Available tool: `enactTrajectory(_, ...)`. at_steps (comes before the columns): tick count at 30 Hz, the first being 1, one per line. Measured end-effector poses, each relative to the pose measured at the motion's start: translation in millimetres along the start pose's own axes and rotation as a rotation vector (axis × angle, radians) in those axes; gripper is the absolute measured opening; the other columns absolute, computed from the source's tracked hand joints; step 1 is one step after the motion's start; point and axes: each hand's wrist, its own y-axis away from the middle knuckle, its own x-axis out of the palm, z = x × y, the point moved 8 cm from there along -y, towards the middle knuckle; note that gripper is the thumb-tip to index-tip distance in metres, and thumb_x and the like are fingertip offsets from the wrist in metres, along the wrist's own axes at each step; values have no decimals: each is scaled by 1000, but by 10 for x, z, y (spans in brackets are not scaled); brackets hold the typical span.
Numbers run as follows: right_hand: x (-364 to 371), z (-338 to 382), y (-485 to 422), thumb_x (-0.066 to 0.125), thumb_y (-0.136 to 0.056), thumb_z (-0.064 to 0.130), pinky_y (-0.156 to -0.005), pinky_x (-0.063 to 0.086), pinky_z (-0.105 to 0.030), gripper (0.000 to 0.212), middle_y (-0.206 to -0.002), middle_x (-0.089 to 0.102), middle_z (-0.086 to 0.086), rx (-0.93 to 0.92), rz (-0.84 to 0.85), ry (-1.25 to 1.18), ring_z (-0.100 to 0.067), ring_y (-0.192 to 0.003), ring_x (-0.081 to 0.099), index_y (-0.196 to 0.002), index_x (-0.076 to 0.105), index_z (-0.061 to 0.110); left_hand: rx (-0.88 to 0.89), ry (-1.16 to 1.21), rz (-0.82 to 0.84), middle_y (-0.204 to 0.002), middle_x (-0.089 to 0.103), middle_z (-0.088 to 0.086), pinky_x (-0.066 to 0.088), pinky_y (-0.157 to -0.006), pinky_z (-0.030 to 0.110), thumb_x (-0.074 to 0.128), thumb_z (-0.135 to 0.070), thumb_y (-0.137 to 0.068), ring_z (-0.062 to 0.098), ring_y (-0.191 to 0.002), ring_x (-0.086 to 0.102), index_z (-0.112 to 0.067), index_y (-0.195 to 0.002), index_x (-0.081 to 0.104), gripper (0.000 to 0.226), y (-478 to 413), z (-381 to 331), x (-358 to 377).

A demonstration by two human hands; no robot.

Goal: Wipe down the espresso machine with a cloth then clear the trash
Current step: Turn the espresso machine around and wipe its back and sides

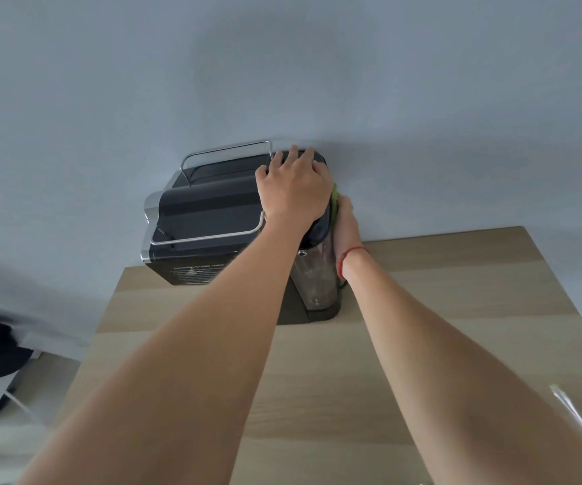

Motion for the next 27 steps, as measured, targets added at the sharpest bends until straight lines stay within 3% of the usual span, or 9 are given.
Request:
enactTrajectory(5,-204,-425,-182,35,-73,67,-86,50,-36,63,-96,69,-8,217,-13,138,-25,-96,63,-105,65,22,7,8,-29,-133,55,-5,31,-103,43,29,-28,-94,20,-126,45,-23,-125,57,43,-61,17,31)
enactTrajectory(8,-330,-658,-184,35,-72,72,-107,38,-37,83,-130,60,-6,335,-73,171,-24,-121,53,-133,56,19,7,20,-41,-129,57,-6,31,-101,42,29,-29,-93,19,-123,48,-23,-122,59,42,-82,30,33)
enactTrajectory(13,-286,-651,-39,25,-93,58,-95,34,-33,69,-146,46,-7,360,-79,69,-16,-121,46,-145,42,15,15,22,-46,-127,58,-5,32,-99,42,30,-28,-93,19,-122,49,-22,-120,61,41,-78,29,33)
enactTrajectory(14,-268,-643,9,26,-93,57,-94,39,-31,66,-139,55,-6,367,-56,36,-17,-120,54,-140,48,16,15,21,-50,-126,59,-5,32,-99,42,30,-28,-93,20,-121,49,-22,-119,61,41,-79,27,26)
enactTrajectory(16,-255,-565,97,28,-97,51,-75,51,-22,52,-88,76,0,351,-38,-8,-9,-82,73,-109,64,16,16,24,-49,-123,60,-4,33,-98,43,30,-28,-92,21,-120,50,-22,-118,61,41,-77,22,17)
enactTrajectory(17,-252,-528,105,28,-99,47,-64,50,-22,46,-64,73,4,329,-23,-5,-6,-62,71,-95,63,17,16,27,-45,-123,60,-4,33,-98,43,30,-28,-93,21,-119,50,-22,-119,61,41,-65,20,18)
enactTrajectory(19,-153,-331,180,27,-101,42,-56,45,-19,44,-48,63,6,233,-6,12,-4,-51,63,-80,56,17,13,38,-43,-122,60,-2,33,-98,43,30,-28,-93,22,-119,51,-21,-117,62,40,-61,18,8)
enactTrajectory(23,39,-16,456,35,-90,47,-68,50,-26,43,-79,63,-5,114,-27,-46,-21,-77,63,-91,61,13,-14,83,-24,-111,62,-1,35,-98,44,30,-26,-93,24,-112,53,-19,-105,64,37,-38,31,-27)
enactTrajectory(27,199,151,777,41,-80,51,-96,47,-37,52,-114,66,-9,-58,-93,-125,-27,-109,59,-116,60,18,-14,86,136,-140,47,2,26,-109,48,23,-28,-96,25,-134,38,-21,-131,52,45,-49,48,17)
